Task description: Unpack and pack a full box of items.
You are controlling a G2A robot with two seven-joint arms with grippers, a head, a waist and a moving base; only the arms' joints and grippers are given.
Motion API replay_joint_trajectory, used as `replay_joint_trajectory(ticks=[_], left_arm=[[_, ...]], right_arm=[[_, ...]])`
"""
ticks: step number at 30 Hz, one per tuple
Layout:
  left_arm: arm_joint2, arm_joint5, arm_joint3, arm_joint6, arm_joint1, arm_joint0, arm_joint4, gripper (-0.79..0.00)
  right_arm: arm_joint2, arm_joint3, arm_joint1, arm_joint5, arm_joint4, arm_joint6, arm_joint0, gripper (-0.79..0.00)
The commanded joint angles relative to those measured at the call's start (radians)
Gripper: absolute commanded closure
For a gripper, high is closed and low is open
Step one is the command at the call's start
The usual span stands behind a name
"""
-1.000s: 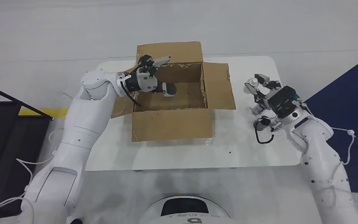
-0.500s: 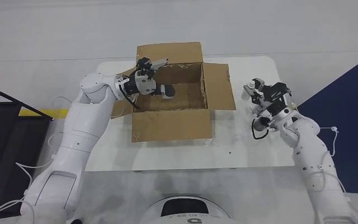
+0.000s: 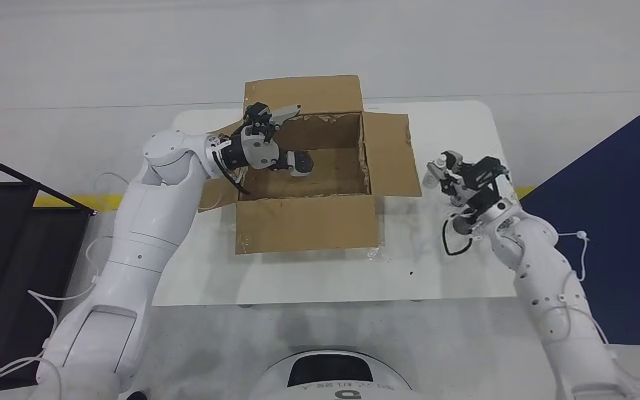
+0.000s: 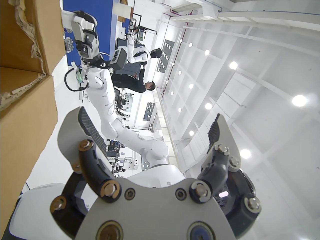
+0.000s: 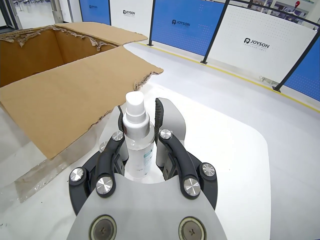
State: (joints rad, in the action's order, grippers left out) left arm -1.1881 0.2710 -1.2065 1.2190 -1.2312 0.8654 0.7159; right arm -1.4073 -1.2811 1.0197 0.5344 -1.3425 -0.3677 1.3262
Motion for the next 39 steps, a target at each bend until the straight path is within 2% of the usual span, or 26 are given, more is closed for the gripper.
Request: replay_joint_trajectory(ticks=[1, 16, 19, 23, 24, 33, 39], left_arm=[[0.000, 0.000, 0.000, 0.000, 0.000, 0.000, 0.000, -0.785], [0.000, 0.000, 0.000, 0.000, 0.000, 0.000, 0.000, -0.785], [0.000, 0.000, 0.000, 0.000, 0.000, 0.000, 0.000, -0.785], [0.000, 0.000, 0.000, 0.000, 0.000, 0.000, 0.000, -0.785], [0.000, 0.000, 0.000, 0.000, 0.000, 0.000, 0.000, -0.785], [0.000, 0.000, 0.000, 0.000, 0.000, 0.000, 0.000, -0.785], [0.000, 0.000, 0.000, 0.000, 0.000, 0.000, 0.000, -0.785]], right_arm=[[0.000, -0.002, 0.001, -0.001, 0.003, 0.009, 0.002, 0.000], [0.012, -0.006, 0.007, -0.003, 0.025, 0.051, 0.021, 0.000], [0.017, 0.006, 0.009, -0.001, 0.030, 0.043, 0.021, -0.052], [0.027, 0.019, 0.012, 0.002, 0.029, 0.032, 0.018, -0.231], [0.029, 0.023, 0.013, 0.005, 0.030, 0.030, 0.016, -0.246], [0.035, 0.039, 0.015, 0.021, 0.021, 0.008, 0.008, -0.320], [-0.005, -0.023, 0.007, 0.009, -0.002, -0.021, 0.037, -0.342]])
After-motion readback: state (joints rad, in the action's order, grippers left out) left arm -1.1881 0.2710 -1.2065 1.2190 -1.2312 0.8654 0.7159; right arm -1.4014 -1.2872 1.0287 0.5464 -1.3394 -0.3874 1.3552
